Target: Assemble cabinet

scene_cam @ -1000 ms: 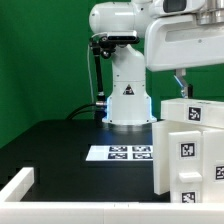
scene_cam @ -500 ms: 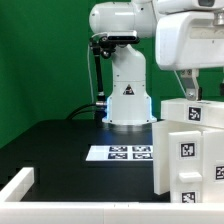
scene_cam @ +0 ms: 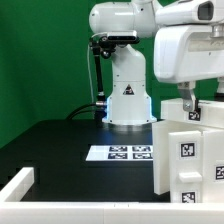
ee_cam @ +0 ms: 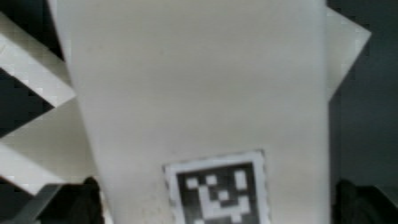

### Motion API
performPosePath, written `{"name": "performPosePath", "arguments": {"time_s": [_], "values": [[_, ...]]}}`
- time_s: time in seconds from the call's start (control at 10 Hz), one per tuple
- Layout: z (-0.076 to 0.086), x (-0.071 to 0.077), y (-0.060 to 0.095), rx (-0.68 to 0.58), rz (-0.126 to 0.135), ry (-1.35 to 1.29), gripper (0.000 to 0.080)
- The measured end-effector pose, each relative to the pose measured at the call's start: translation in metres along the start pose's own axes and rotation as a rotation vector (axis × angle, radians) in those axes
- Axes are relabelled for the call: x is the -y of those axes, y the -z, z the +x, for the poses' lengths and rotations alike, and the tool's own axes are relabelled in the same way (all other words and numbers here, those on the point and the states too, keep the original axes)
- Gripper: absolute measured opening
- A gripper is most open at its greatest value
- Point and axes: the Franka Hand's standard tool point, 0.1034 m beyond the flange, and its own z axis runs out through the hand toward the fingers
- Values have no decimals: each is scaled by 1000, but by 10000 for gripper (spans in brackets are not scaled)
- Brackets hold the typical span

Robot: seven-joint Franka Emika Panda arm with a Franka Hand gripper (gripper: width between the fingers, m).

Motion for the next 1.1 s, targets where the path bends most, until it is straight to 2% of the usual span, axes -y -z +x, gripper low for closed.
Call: {"name": "performPosePath", "arguments": {"time_s": [0.4, 0.5, 0.6, 1.0, 1.1], "values": [[1, -1, -4, -8, -5, -64, 622], [1, -1, -4, -8, -5, -151, 554], [1, -1, -4, -8, -4, -218, 554], [1, -4, -5, -22, 16, -700, 554], [2, -4, -5, -37, 40, -867, 554]]}}
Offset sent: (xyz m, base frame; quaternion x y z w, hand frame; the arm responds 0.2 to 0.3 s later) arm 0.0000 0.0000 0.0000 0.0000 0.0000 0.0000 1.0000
